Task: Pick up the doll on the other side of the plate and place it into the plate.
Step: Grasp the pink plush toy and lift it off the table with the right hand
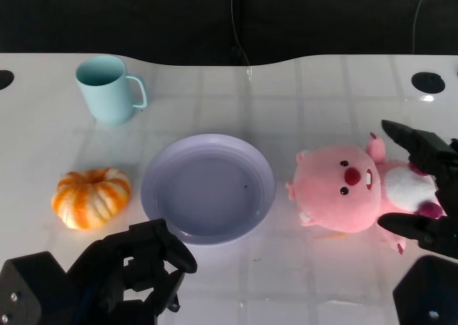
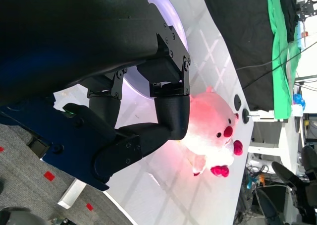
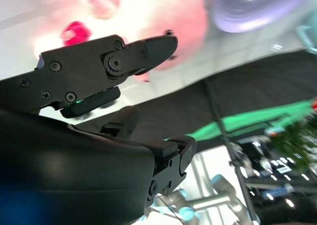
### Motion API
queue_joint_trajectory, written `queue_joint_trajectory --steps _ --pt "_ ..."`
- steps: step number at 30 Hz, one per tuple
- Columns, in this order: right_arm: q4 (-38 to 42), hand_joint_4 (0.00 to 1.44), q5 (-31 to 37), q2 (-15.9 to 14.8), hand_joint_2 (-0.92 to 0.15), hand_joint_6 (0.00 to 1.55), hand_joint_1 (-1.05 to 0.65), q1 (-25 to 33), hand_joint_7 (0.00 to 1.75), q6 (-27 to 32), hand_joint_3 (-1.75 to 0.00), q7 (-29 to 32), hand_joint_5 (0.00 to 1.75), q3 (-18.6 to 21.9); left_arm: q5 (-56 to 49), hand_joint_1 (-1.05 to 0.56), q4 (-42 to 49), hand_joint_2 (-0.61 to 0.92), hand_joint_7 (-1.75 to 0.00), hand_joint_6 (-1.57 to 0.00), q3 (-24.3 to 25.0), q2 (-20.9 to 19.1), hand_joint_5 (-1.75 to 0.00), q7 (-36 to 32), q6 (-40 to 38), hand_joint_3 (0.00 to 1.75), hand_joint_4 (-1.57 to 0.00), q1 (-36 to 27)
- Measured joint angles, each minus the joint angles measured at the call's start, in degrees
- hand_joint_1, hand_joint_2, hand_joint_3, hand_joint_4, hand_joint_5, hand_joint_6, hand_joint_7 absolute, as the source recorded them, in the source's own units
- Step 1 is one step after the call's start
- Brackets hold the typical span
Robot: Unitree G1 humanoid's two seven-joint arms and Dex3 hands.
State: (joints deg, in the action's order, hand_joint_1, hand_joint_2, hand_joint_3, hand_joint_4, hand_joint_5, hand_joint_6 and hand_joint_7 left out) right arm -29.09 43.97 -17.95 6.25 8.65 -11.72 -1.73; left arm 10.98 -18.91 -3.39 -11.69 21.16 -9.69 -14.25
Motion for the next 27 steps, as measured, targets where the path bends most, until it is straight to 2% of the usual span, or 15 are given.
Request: queue_joint_trajectory --steps 2,6,11,15,20,27 --pt "-1.26 0.00 4.37 -1.03 -0.91 0.09 -0.71 -1.30 0.15 3.50 -0.01 -3.88 0.65 -1.08 0.03 -0.33 0.00 0.61 -1.37 -0.70 0.04 0.01 -1.75 0.00 0.00 1.03 -0.61 -0.01" --pt "-1.79 0.04 13.14 -2.05 -0.90 0.11 -0.74 -4.10 0.14 8.97 0.00 -12.14 0.64 -4.36 0.06 -0.34 0.01 0.61 -1.37 -0.70 0.09 0.01 -1.75 0.00 -0.01 1.01 -0.61 0.02" --pt "-0.57 0.07 20.34 -2.03 -0.88 0.15 -0.74 -8.17 0.11 12.17 0.00 -19.06 0.62 -8.09 0.01 -0.34 0.03 0.61 -1.38 -0.71 0.12 0.01 -1.75 0.00 -0.01 1.02 -0.63 0.02" --pt "3.60 0.06 22.69 -1.83 -0.83 0.16 -0.68 -11.40 0.09 12.71 0.00 -20.17 0.59 -10.23 -0.10 -0.34 0.04 0.61 -1.37 -0.71 0.05 0.01 -1.75 0.00 0.04 1.03 -0.62 0.06" --pt "8.80 0.02 22.97 -1.28 -0.71 0.17 -0.51 -14.35 0.06 12.92 0.00 -19.68 0.58 -11.90 -0.04 -0.34 0.02 0.60 -1.36 -0.71 0.09 0.03 -1.75 0.00 0.03 1.03 -0.59 0.05" --pt "15.90 0.00 23.09 -0.78 -0.71 0.17 -0.49 -18.09 0.04 13.66 -0.01 -18.39 0.56 -13.88 -0.02 -0.34 0.01 0.61 -1.36 -0.71 0.13 0.06 -1.75 0.00 0.01 1.02 -0.58 0.04"
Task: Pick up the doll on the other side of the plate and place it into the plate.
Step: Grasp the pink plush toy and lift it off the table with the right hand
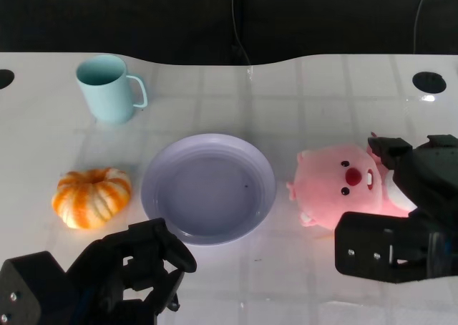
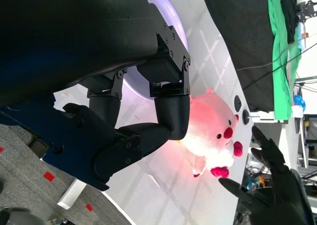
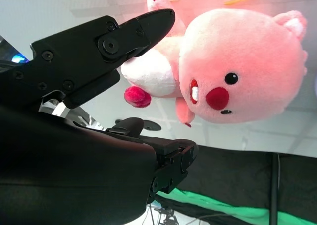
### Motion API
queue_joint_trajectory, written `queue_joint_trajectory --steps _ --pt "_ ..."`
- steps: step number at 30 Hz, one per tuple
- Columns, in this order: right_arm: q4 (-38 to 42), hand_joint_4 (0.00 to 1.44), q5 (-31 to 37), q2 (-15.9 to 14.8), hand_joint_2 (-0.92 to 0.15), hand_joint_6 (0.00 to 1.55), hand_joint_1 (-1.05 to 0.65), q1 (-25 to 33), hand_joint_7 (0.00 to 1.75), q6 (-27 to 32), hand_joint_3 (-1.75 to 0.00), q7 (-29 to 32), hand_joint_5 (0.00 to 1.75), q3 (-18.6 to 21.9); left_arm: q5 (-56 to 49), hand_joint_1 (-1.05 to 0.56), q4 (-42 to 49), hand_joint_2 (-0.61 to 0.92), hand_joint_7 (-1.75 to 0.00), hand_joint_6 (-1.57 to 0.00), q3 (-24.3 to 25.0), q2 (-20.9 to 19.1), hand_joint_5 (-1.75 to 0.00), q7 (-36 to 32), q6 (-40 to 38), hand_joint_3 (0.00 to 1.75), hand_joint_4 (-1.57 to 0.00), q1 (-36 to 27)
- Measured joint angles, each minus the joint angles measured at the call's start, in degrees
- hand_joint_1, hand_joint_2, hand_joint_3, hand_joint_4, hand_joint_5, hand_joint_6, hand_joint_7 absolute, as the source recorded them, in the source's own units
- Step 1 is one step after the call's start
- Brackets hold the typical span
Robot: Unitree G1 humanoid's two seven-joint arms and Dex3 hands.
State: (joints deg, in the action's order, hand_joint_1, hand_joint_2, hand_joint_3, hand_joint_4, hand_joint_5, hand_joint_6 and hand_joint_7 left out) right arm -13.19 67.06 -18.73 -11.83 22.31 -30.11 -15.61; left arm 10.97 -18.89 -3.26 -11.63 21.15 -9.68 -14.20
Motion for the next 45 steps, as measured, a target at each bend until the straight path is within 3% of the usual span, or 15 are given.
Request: queue_joint_trajectory --steps 19,32,37,45 --pt "16.43 0.00 -3.00 0.83 -0.80 0.18 -0.60 -8.07 0.01 3.19 -0.01 3.65 0.54 -2.98 0.05 -0.36 -0.04 0.62 -1.36 -0.70 0.42 -0.02 -1.75 0.02 0.08 1.00 -0.58 -0.23" --pt "29.15 0.11 -10.16 1.68 -0.85 0.19 -0.65 -14.49 0.00 3.50 -0.01 5.36 0.36 -6.04 0.09 -0.35 -0.17 0.62 -1.34 -0.71 0.51 -0.04 -1.75 0.02 0.17 0.98 -0.57 -0.38" --pt "37.97 0.26 -13.16 4.06 -0.90 0.25 -0.68 -18.84 0.01 2.81 -0.01 8.21 0.18 -7.70 0.45 -0.34 -0.32 0.62 -1.34 -0.71 0.51 -0.03 -1.75 0.02 0.16 0.99 -0.57 -0.43" --pt "53.27 0.31 -18.37 6.79 -0.91 0.33 -0.61 -27.09 0.02 0.15 0.00 10.02 0.09 -9.66 0.45 -0.35 -1.20 0.61 -1.35 -0.71 0.26 -0.02 -1.75 0.00 0.16 1.01 -0.58 -0.54"
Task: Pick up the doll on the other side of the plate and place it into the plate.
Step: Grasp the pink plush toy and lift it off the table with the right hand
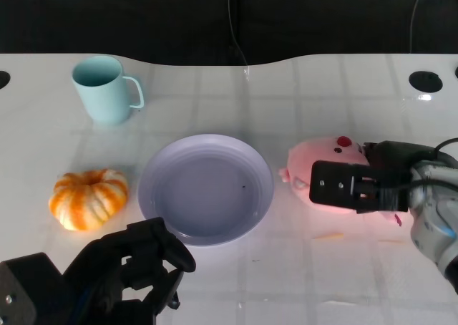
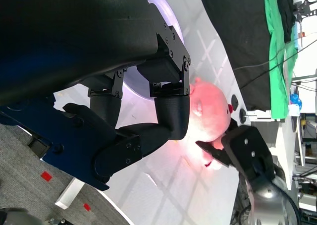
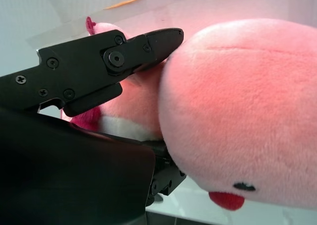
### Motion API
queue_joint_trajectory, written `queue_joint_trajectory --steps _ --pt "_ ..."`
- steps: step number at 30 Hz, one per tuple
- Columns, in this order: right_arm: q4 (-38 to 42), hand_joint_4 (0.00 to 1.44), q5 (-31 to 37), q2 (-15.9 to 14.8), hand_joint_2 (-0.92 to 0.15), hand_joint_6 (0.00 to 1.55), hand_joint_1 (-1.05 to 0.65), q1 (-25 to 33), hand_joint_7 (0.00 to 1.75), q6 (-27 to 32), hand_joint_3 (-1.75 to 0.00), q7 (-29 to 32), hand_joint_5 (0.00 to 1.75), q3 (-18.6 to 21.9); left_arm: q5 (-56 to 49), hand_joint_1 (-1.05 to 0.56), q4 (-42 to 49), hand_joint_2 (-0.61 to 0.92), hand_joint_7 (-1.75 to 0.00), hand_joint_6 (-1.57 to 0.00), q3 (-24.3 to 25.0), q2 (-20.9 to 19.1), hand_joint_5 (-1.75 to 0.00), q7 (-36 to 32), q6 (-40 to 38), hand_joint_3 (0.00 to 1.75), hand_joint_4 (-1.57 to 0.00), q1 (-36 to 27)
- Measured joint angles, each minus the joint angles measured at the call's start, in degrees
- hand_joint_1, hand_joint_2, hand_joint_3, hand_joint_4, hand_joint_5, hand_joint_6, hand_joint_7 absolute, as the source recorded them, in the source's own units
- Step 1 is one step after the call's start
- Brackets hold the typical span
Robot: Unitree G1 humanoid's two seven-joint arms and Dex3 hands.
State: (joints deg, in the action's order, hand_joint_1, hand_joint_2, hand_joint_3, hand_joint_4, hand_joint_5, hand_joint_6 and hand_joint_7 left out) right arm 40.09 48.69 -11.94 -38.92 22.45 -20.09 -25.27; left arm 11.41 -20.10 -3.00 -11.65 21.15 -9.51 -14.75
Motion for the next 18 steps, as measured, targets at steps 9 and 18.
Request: queue_joint_trajectory --steps 9,18 --pt "14.73 0.70 -1.21 2.07 -0.88 1.03 -0.34 -6.12 0.07 -5.10 -0.01 8.22 0.07 -3.86 -0.02 -0.35 -0.61 0.59 -1.36 -0.70 -0.12 0.04 -1.75 -0.02 -0.16 1.03 -0.59 -0.06" --pt "18.71 0.65 -1.31 2.44 -0.92 0.90 -0.32 -5.61 0.01 -9.07 -0.25 21.80 1.07 -6.42 0.00 -0.34 -1.11 0.59 -1.35 -0.71 -0.19 0.04 -1.75 -0.03 -0.70 1.04 -0.60 -0.10"
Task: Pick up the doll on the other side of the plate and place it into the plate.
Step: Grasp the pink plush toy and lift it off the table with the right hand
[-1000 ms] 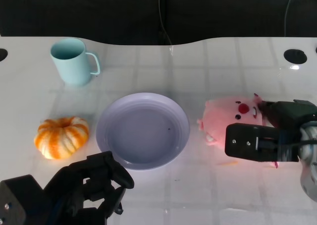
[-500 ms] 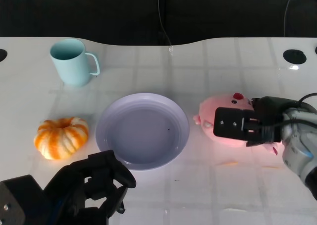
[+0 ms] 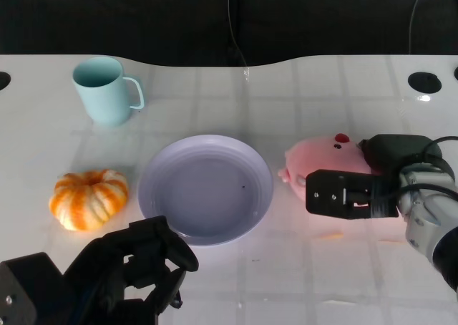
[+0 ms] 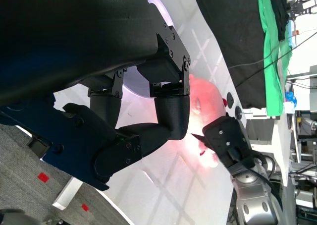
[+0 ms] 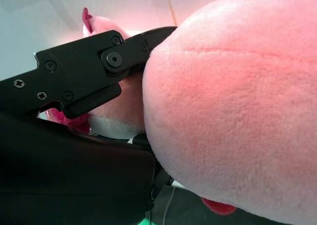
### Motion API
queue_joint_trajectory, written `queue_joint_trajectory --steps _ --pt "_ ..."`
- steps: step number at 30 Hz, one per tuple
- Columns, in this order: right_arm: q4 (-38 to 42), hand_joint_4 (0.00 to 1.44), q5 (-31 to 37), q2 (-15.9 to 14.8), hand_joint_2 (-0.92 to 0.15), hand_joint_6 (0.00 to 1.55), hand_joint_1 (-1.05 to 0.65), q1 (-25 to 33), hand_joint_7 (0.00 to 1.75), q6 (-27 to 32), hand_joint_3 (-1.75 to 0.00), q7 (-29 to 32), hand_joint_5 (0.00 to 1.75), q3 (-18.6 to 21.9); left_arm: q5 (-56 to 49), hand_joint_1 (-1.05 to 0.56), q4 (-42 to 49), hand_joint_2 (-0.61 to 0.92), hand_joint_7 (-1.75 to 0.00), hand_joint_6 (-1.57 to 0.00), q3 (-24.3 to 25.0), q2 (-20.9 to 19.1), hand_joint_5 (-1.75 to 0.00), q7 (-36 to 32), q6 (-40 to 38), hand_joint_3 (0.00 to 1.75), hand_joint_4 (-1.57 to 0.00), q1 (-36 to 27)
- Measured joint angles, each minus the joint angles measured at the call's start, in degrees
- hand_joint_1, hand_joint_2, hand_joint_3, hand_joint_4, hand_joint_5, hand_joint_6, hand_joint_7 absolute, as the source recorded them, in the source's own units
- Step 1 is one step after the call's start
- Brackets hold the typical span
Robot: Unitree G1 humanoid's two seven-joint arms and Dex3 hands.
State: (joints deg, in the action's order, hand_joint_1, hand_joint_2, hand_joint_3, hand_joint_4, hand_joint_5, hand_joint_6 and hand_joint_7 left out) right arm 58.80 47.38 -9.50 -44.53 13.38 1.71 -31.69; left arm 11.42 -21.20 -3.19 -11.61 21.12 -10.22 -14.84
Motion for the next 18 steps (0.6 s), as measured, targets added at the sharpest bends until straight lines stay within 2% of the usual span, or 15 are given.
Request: queue_joint_trajectory --steps 4,7,11,12,13,15,16,18 --pt "0.37 0.70 -0.58 -0.40 -0.92 1.02 -0.32 0.69 0.05 -1.21 -0.29 3.94 1.31 -0.32 0.00 -0.33 0.00 0.59 -1.35 -0.71 -0.17 0.00 -1.75 -0.01 -0.13 1.05 -0.60 0.00" --pt "0.26 0.66 -1.07 -0.80 -0.92 1.07 -0.34 1.46 0.07 -2.39 -0.34 6.74 1.27 -0.22 0.00 -0.34 0.00 0.58 -1.35 -0.71 -0.31 0.04 -1.75 -0.04 -0.13 1.05 -0.61 0.01" --pt "-0.64 0.75 -1.22 -1.79 -0.92 1.15 -0.33 2.92 0.10 -4.65 -0.21 10.77 1.21 -0.26 -0.02 -0.33 0.01 0.59 -1.34 -0.72 -0.39 0.06 -1.75 -0.32 -0.17 1.05 -0.61 0.08" --pt "-1.08 0.76 -1.58 -2.08 -0.92 1.17 -0.33 3.49 0.11 -5.38 -0.20 11.93 1.28 -0.02 -0.02 -0.33 0.01 0.58 -1.34 -0.72 -0.39 0.07 -1.75 -0.40 -0.28 1.04 -0.60 0.12" --pt "-1.68 0.74 -2.36 -2.40 -0.92 1.16 -0.31 4.21 0.28 -6.22 -0.16 13.20 1.47 0.64 -0.02 -0.33 0.01 0.58 -1.34 -0.72 -0.39 0.07 -1.75 -0.41 -0.48 1.04 -0.60 0.16" --pt "-2.71 0.76 -3.59 -2.95 -0.91 0.90 -0.27 5.41 0.99 -7.94 -0.08 15.68 1.69 1.94 -0.01 -0.33 0.01 0.58 -1.35 -0.71 -0.39 0.08 -1.75 -0.41 -0.76 1.04 -0.61 0.20" --pt "-3.25 0.79 -4.07 -3.28 -0.90 0.87 -0.25 6.04 1.09 -9.05 -0.06 17.24 1.72 2.40 0.00 -0.33 0.01 0.59 -1.35 -0.71 -0.38 0.08 -1.75 -0.41 -0.82 1.04 -0.62 0.25" --pt "-3.92 0.84 -4.59 -3.70 -0.88 0.88 -0.22 7.36 1.12 -11.01 -0.03 20.61 1.74 3.37 0.02 -0.33 0.01 0.59 -1.35 -0.70 -0.36 0.08 -1.75 -0.41 -0.97 1.04 -0.62 0.33"
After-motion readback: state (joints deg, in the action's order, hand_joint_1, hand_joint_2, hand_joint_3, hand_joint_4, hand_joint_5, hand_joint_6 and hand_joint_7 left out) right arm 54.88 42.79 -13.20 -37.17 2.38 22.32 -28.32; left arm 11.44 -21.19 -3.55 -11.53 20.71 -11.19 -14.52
